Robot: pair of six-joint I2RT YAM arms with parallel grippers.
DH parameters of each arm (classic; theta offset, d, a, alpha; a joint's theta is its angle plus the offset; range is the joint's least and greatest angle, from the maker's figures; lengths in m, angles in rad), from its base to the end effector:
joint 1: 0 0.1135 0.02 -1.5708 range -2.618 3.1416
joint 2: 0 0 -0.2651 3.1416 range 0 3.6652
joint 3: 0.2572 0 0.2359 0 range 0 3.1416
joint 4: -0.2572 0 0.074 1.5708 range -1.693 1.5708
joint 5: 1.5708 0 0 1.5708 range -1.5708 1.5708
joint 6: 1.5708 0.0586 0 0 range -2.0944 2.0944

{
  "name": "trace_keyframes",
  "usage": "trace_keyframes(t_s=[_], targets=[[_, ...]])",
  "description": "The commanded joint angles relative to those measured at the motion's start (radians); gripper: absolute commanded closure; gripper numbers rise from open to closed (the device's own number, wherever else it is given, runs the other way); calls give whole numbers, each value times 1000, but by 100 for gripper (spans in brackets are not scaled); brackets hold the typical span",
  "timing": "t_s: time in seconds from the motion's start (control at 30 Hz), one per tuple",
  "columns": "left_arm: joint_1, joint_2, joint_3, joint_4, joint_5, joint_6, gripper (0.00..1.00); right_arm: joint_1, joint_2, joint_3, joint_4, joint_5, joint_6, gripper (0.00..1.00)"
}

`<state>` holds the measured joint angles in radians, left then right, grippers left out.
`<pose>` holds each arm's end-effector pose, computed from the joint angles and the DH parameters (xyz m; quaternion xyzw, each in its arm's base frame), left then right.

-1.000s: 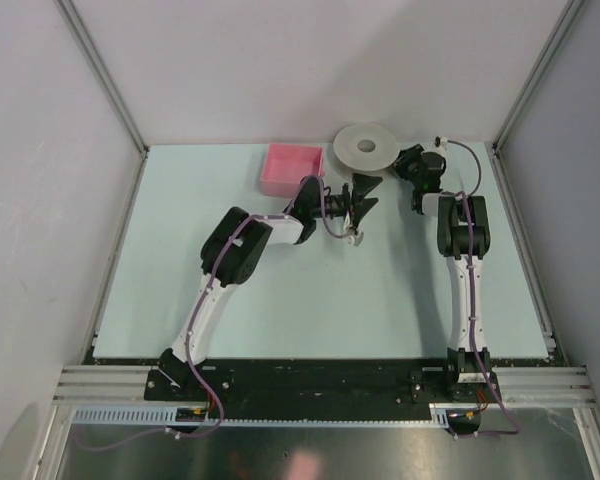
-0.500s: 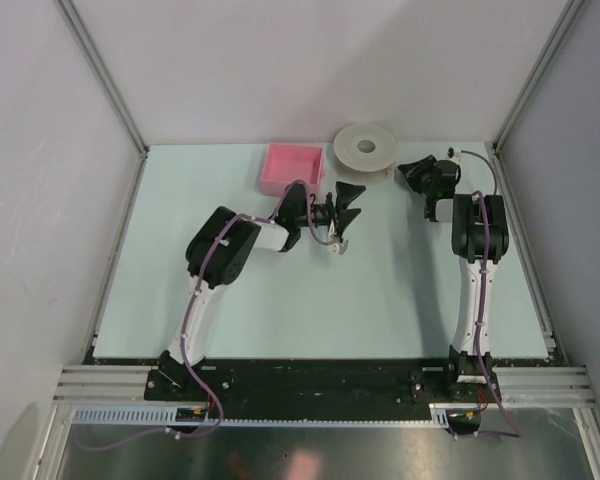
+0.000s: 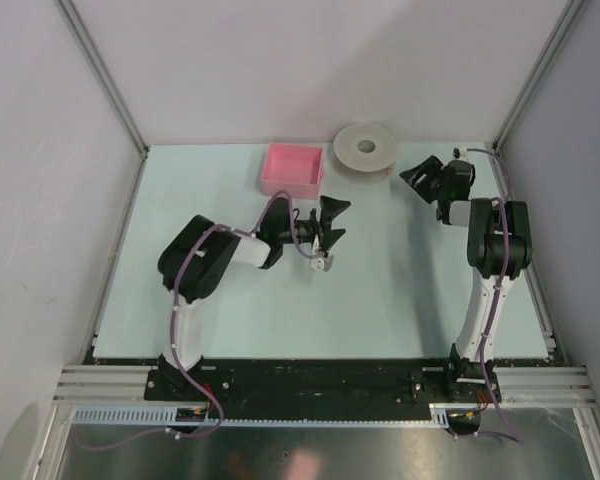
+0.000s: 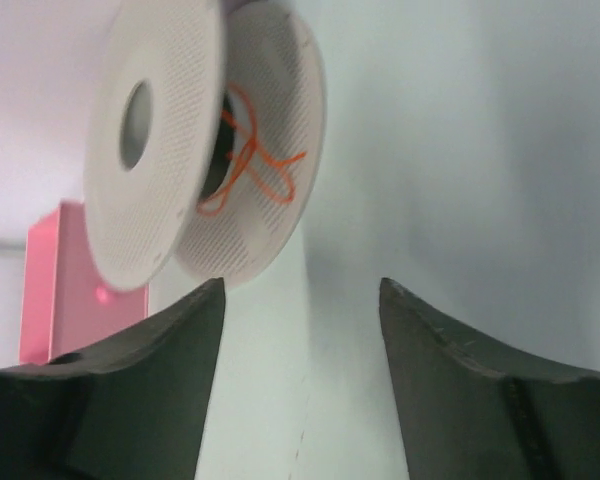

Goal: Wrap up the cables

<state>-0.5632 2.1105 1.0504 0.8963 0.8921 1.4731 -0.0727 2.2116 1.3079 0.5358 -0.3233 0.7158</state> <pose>0.3387 -0.2678 0.1532 0.7321 0.1236 -0.0391 0.6688 0.4877 -0.0169 0.1373 0.2285 0.7863 0.3024 0.4879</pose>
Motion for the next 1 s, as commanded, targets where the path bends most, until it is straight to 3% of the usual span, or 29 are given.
trace_keyframes(t_s=[0.0,0.13,0.2,0.33,0.43,0.53,0.63,0.77,0.97], targets=[[15,-206,-120,90,-66,-88,1,-12,-200,-50,-74,-90,-151,25],[31,-383,-206,49,-233,-292,1,-13,-362,-93,-172,-147,-261,5],[46,-480,-197,-56,-331,-409,1,-12,-455,-111,-232,-169,-319,2],[73,-628,-34,-486,-584,-656,1,-10,-614,-119,-397,-193,-456,1],[105,-676,118,-825,-699,-813,0,-2,-721,-120,-535,-183,-575,1],[165,-684,270,-1156,-705,-1022,1,17,-808,-120,-677,-128,-698,1],[309,-680,354,-1395,-537,-1299,0,25,-866,-139,-770,-85,-767,1],[442,-721,285,-1496,-524,-1510,1,25,-923,-220,-789,-54,-826,1],[461,-792,151,-1507,-665,-1482,1,44,-985,-308,-769,-51,-839,1]])
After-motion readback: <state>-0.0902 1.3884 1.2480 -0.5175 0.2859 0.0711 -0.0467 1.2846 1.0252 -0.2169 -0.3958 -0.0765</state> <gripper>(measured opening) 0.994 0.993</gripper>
